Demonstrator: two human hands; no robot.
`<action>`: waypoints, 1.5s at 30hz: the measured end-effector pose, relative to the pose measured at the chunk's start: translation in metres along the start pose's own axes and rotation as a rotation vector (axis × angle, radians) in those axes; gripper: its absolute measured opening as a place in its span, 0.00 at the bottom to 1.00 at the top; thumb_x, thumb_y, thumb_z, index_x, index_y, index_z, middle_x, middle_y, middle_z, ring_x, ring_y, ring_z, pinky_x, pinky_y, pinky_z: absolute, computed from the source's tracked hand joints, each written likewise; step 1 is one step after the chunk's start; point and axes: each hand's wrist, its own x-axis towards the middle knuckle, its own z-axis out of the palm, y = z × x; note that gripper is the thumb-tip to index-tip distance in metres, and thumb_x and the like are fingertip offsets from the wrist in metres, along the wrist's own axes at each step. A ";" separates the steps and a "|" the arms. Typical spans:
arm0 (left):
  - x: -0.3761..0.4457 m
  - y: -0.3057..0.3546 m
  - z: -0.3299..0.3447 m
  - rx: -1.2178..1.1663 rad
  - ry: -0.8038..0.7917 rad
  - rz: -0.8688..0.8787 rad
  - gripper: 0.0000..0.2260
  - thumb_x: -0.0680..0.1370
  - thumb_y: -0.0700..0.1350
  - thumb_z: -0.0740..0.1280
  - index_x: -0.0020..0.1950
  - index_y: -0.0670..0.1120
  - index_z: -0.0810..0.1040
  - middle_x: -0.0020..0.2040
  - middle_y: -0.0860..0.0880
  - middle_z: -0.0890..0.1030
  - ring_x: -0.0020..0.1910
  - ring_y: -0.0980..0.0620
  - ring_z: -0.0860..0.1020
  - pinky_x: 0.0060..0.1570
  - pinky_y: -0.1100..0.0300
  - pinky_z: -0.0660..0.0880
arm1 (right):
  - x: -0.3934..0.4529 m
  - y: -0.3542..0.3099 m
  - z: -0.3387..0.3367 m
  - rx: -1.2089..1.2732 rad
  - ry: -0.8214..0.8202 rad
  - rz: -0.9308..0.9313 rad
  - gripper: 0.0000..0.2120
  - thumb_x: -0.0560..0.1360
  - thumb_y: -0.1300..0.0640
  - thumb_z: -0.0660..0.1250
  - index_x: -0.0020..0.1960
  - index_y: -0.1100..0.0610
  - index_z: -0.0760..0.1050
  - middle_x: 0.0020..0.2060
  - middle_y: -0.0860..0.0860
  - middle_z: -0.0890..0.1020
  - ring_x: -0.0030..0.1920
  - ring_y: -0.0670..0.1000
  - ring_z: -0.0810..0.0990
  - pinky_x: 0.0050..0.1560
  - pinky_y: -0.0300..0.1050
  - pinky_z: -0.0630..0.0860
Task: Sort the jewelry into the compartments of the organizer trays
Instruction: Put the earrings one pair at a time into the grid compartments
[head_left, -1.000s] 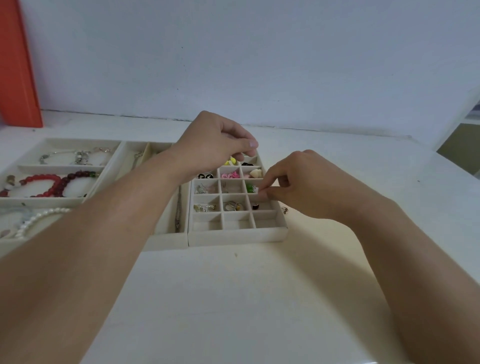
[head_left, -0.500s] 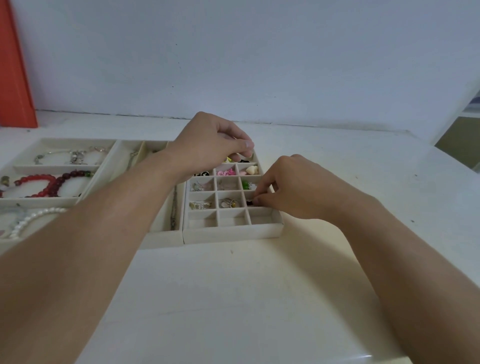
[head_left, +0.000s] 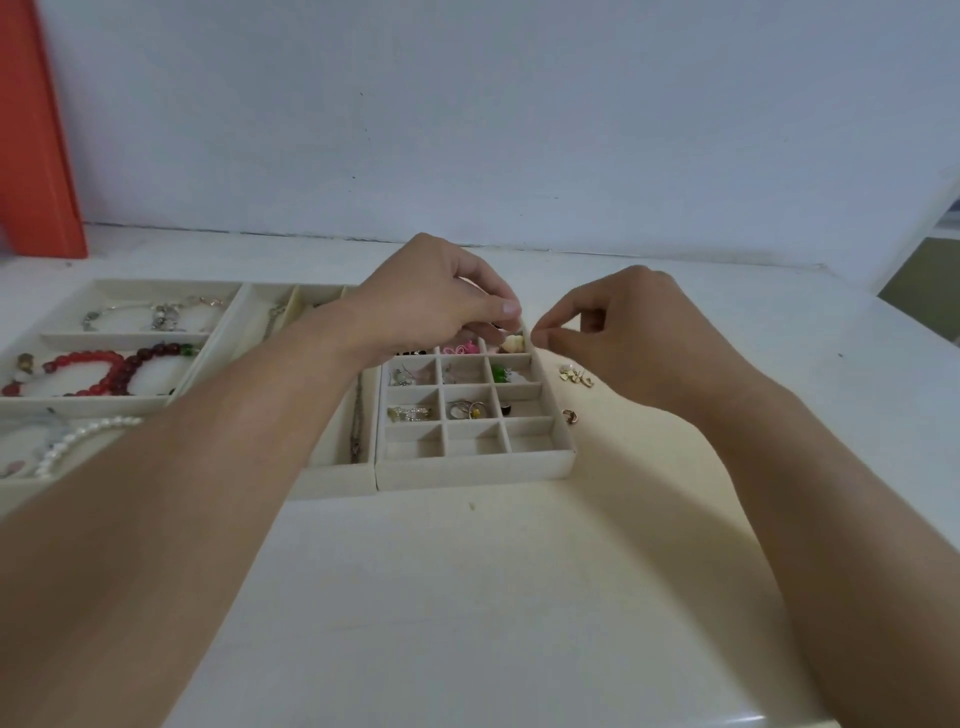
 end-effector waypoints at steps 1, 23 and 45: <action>0.000 0.000 0.000 0.006 -0.022 0.002 0.04 0.76 0.41 0.74 0.49 0.41 0.84 0.41 0.48 0.87 0.42 0.52 0.86 0.46 0.57 0.80 | 0.001 0.000 0.001 0.039 0.042 0.002 0.05 0.73 0.45 0.74 0.39 0.41 0.82 0.24 0.44 0.75 0.24 0.43 0.72 0.29 0.36 0.66; -0.005 0.007 0.001 0.068 -0.182 0.002 0.07 0.81 0.41 0.68 0.59 0.47 0.79 0.44 0.49 0.87 0.45 0.50 0.86 0.38 0.66 0.75 | 0.002 0.005 0.005 0.119 0.014 -0.030 0.04 0.72 0.49 0.77 0.39 0.43 0.83 0.28 0.42 0.77 0.27 0.44 0.72 0.28 0.32 0.66; -0.001 0.000 -0.005 0.070 0.037 0.028 0.06 0.78 0.40 0.70 0.54 0.47 0.82 0.40 0.52 0.87 0.39 0.58 0.83 0.28 0.70 0.70 | -0.001 -0.017 0.010 -0.306 -0.388 0.009 0.04 0.75 0.49 0.71 0.44 0.43 0.84 0.35 0.44 0.78 0.40 0.48 0.79 0.37 0.43 0.70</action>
